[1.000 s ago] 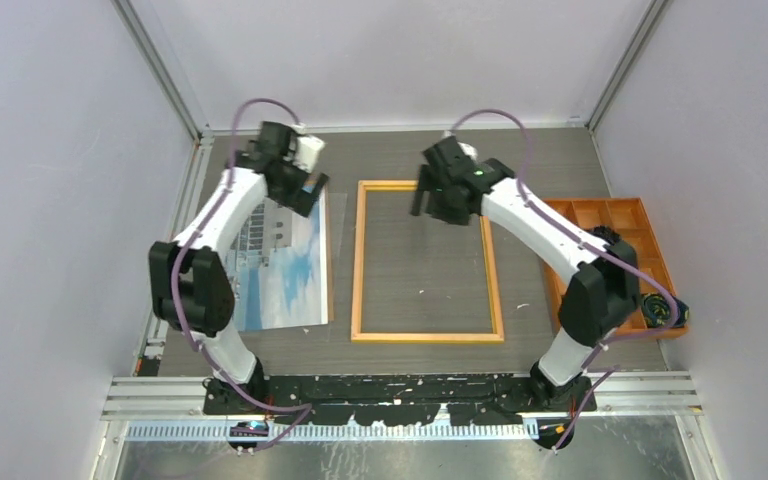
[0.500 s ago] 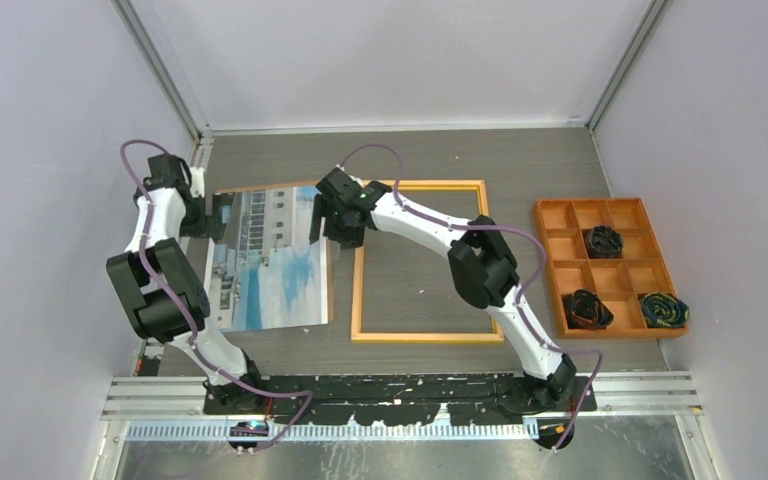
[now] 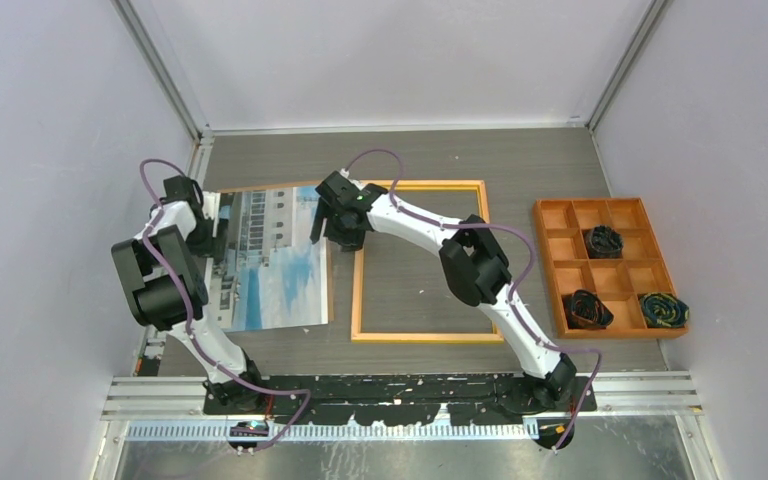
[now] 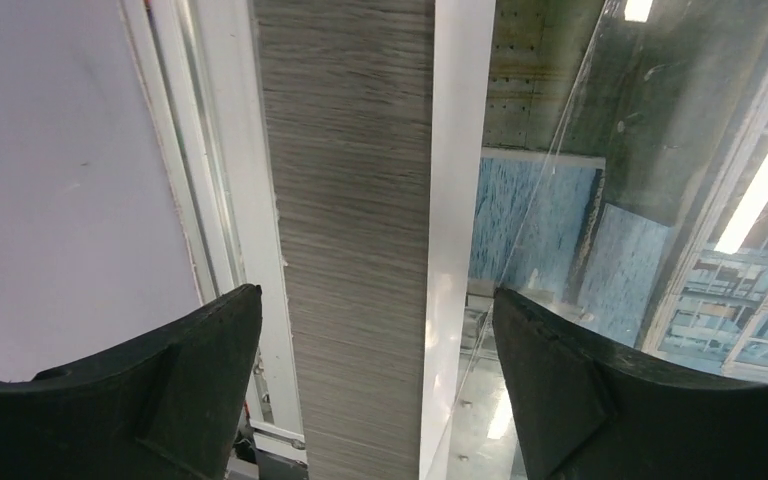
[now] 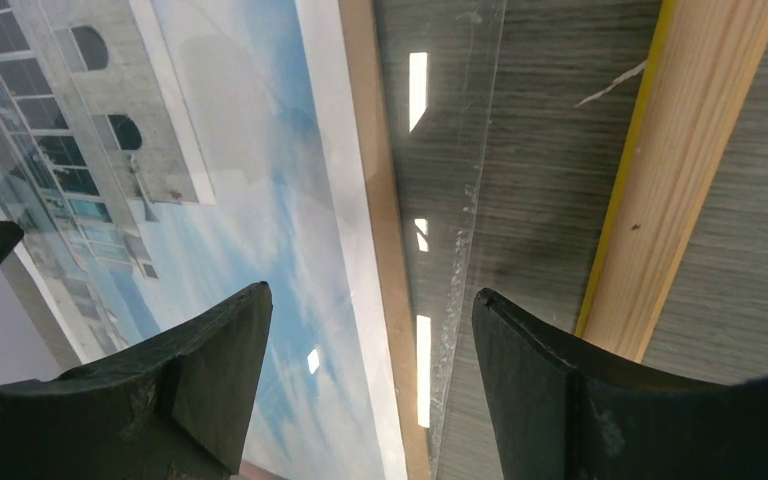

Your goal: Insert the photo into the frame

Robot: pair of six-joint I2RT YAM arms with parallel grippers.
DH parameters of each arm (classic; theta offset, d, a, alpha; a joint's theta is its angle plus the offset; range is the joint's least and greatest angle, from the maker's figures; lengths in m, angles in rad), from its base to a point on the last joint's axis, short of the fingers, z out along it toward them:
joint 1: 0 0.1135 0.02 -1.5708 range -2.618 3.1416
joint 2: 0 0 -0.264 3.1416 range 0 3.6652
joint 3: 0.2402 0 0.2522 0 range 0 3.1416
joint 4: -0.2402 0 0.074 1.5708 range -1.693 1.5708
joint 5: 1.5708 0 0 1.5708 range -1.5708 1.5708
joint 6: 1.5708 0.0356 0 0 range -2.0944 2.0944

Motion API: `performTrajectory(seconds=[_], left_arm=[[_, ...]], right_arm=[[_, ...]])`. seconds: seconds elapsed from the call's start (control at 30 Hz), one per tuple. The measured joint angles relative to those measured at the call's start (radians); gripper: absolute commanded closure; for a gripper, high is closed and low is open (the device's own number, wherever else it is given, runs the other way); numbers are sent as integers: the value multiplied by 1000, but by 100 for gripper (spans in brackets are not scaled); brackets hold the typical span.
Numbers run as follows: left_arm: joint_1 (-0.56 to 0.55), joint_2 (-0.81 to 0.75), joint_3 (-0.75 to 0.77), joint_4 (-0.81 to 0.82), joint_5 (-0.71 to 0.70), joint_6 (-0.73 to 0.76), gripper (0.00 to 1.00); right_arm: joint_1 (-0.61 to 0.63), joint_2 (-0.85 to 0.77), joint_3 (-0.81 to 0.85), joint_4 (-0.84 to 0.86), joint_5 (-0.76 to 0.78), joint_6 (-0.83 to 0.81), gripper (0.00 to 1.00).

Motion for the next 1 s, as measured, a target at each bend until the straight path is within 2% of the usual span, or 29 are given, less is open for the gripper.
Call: performTrajectory(seconds=[0.47, 1.0], left_arm=[[0, 25, -13, 53, -10, 48, 15], [2, 18, -34, 104, -9, 129, 15]], right_arm=[[-1, 38, 31, 3, 38, 48, 23], [-30, -54, -184, 281, -91, 151, 25]])
